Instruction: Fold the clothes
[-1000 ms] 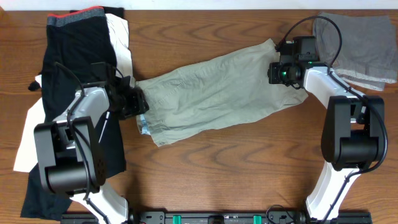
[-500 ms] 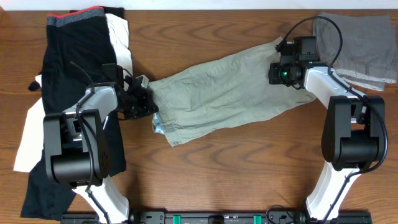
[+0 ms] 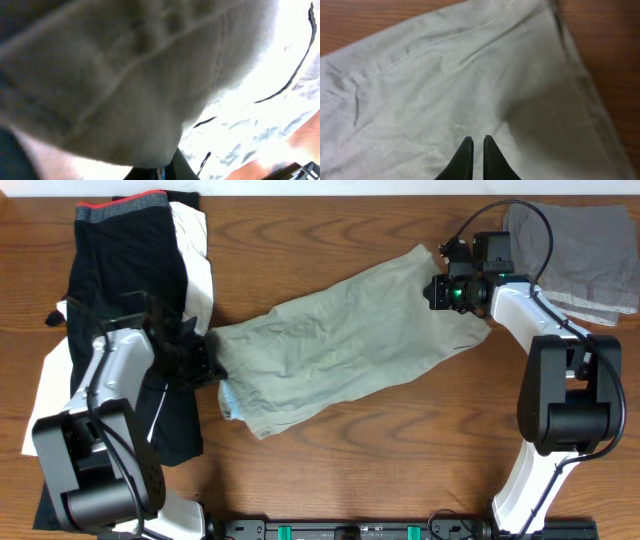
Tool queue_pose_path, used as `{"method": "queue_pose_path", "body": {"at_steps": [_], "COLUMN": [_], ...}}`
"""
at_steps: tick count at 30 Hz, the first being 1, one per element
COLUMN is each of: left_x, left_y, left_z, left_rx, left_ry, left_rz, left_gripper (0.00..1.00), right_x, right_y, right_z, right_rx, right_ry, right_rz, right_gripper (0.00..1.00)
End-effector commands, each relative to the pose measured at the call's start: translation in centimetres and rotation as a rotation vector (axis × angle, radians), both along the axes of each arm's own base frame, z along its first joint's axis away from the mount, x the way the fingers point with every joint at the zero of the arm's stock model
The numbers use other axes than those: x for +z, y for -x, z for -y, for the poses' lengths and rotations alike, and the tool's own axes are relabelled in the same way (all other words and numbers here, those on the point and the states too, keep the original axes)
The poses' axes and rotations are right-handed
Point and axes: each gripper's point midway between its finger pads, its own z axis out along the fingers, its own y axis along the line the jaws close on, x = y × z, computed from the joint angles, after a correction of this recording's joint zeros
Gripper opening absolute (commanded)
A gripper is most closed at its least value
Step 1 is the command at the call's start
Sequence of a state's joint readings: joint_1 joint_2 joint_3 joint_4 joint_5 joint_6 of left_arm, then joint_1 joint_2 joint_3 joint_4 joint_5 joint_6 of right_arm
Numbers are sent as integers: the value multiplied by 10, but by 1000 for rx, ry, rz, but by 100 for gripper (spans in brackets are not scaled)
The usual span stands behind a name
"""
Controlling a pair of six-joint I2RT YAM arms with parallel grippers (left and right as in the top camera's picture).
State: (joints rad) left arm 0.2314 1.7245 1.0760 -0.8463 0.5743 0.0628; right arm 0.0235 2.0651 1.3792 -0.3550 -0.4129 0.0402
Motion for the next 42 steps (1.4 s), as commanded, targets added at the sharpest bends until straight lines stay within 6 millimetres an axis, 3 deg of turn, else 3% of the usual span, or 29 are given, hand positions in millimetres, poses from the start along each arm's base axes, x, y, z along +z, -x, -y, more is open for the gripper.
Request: {"method": "queue_pose_path", "body": {"at_steps": [1,7,12,16,19,27,32,38,42], "left_x": [12,27,58,83,95,113,133,150,151], "left_y": [-5,-4,-18,-37,-48,-67,-83,-100,-106], "left_z": [-19,-33,-43,-47,-48,-51,-55,-42,-14], "left_rx": [-36,-60,-55,-27,-7,35,72,108,54], "left_ry": [-60,-126,-165,-179,-175,-177,-182,-131,-117], "left_rz": [42,25,53,116,159,229,292,350,366], "left_gripper": [6,6,6,6,6,6,6,6,6], "right_x": [31,31,23,15,4,-15,-37,-49,-50], "right_y": [-3,0,3,9,15,29,32,33,33], "right_z": [-14,-18,-11,-15,-26,-55,-51,-45,-43], "right_rx": [58,69,45,70,101,163,127,90,80], "right_ry": [-77,-86,-41,-31,-27,-23,-14,9,22], "right_rz": [57,50,20,-5,-33,-83,-143,-173,-177], "right_gripper": [9,18,19,13,1,1,1,1,1]}}
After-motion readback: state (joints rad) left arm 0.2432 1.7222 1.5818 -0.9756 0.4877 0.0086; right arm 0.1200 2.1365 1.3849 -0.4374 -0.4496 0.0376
